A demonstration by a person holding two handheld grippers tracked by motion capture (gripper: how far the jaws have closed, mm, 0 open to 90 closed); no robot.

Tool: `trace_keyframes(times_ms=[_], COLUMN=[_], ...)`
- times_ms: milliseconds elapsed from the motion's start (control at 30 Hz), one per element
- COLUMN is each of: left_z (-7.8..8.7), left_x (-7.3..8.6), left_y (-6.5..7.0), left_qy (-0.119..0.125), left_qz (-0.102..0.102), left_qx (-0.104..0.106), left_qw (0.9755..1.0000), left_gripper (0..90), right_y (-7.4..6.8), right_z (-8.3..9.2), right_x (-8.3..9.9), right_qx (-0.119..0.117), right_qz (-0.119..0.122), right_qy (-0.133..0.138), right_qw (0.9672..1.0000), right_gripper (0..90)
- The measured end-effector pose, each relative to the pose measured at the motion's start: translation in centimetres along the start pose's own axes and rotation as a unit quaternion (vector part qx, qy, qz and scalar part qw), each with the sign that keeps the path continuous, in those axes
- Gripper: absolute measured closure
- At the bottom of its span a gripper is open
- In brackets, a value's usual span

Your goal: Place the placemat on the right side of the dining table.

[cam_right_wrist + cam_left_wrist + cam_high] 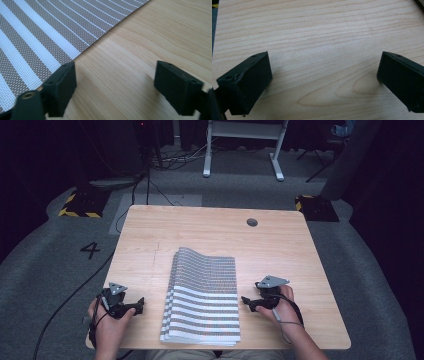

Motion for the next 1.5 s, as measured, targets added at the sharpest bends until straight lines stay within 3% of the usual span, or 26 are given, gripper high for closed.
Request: trace_keyframes(times_ms=[300,400,467,567,633,867,967,1000,1033,1067,1100,1167,1367,1400,1500], left_z=[0.1,0.2,0.3,0.7,0.8,1.5,2.2,2.8,2.8,3.2,3.5,4.3,5.4,5.7,5.9], left_x=[0.0,0.0,-0.1,-0.2,-0.2,-0.1,0.0,0.0,0.0,0.1,0.1,0.3,0.6,0.7,0.9], left_y=[0.2,0.5,0.4,0.5,0.7,1.2,1.8,2.7,2.7,3.4,3.9,4.6,4.9,4.7,4.5], left_qy=[0.002,0.007,0.008,0.000,-0.002,-0.003,0.001,0.002,0.002,0.003,0.005,0.010,0.020,0.022,0.026], left_qz=[-0.007,-0.012,-0.011,-0.004,0.002,0.002,0.005,0.014,0.014,0.019,0.018,0.003,-0.003,-0.006,-0.002], left_qx=[0.011,0.016,0.011,0.007,0.016,0.034,0.050,0.076,0.076,0.098,0.108,0.107,0.104,0.099,0.097], left_qw=[0.9999,0.9998,0.9998,1.0000,0.9999,0.9994,0.9988,0.9970,0.9970,0.9950,0.9939,0.9942,0.9944,0.9948,0.9950], left_gripper=[4.5,8.4,12.4,23.1,28.0,29.1,29.1,28.7,28.6,28.6,28.6,28.6,28.7,28.7,26.3], right_y=[-0.1,-0.1,-0.2,-0.5,-0.7,-1.7,-2.0,-2.6,-2.8,-2.8,-3.3,-4.7,-6.3,-7.0,-7.5], right_z=[-0.1,0.4,0.8,1.3,1.7,1.9,1.8,1.6,1.4,1.4,1.2,0.7,-0.2,-0.7,-1.1], right_x=[0.0,-0.2,-0.3,-1.7,-2.5,-4.9,-5.9,-6.8,-7.0,-7.0,-7.5,-8.7,-10.7,-11.4,-12.0], right_qx=[-0.003,-0.008,-0.019,-0.025,-0.027,-0.052,-0.060,-0.067,-0.068,-0.068,-0.073,-0.094,-0.114,-0.124,-0.129], right_qz=[0.005,0.007,0.010,0.004,0.002,-0.022,-0.012,-0.001,0.014,0.014,0.038,0.046,0.057,0.066,0.078], right_qy=[-0.001,-0.012,-0.028,0.001,0.008,0.031,0.031,0.030,0.029,0.029,0.027,0.028,0.035,0.032,0.032], right_qw=[1.0000,0.9999,0.9994,0.9997,0.9996,0.9979,0.9977,0.9973,0.9972,0.9972,0.9962,0.9941,0.9912,0.9896,0.9880], right_gripper=[16.6,38.8,41.1,41.1,40.6,36.4,36.7,37.2,37.1,37.1,37.1,37.1,37.2,37.2,36.9])
Point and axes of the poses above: each handheld gripper's, and its own axes: z roughly backward along the jaws, x roughly out of its underside, y roughly to its right, the point moved 10 cm from there along -z, roughly forward along the jaws, and after that the axes turned 14 degrees about z, right-handed, at the moved point
